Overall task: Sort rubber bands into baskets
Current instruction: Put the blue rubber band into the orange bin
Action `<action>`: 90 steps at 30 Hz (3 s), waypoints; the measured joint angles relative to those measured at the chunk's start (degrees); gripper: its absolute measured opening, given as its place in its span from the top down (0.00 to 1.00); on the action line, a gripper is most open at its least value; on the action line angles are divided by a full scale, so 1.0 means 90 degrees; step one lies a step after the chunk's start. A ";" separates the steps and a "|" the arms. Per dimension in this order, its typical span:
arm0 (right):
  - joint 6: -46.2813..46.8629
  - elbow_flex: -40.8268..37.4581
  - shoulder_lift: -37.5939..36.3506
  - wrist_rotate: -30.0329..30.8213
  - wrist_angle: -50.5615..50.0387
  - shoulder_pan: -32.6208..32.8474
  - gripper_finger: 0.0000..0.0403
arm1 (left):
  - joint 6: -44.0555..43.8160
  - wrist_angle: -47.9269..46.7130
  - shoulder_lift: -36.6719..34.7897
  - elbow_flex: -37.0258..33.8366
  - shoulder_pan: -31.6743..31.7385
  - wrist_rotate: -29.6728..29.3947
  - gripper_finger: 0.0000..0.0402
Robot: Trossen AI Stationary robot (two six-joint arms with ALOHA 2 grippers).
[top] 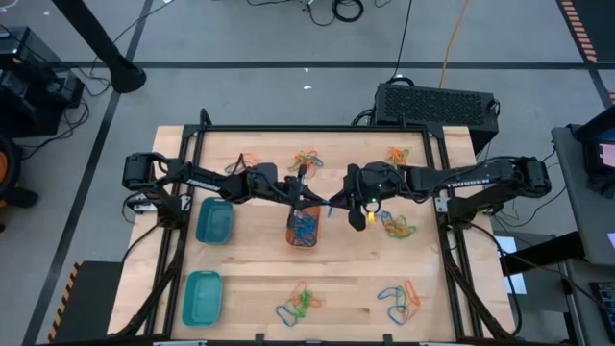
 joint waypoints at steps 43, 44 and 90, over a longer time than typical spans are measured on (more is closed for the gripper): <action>-0.1301 -0.0041 -0.0005 0.1003 -0.1811 -0.0504 0.74 | -0.0563 -0.4209 -0.0418 0.0002 -0.0762 -0.1960 0.75; -0.1271 -0.0044 -0.0005 0.1003 -0.1860 -0.0504 0.74 | -0.0564 -0.4210 -0.0418 0.0002 -0.0763 -0.2119 0.73; 0.0141 -0.0435 -0.0002 0.1814 -0.3860 -0.3115 0.74 | -0.0056 -0.2631 -0.2679 -0.2115 0.0981 -0.1424 0.70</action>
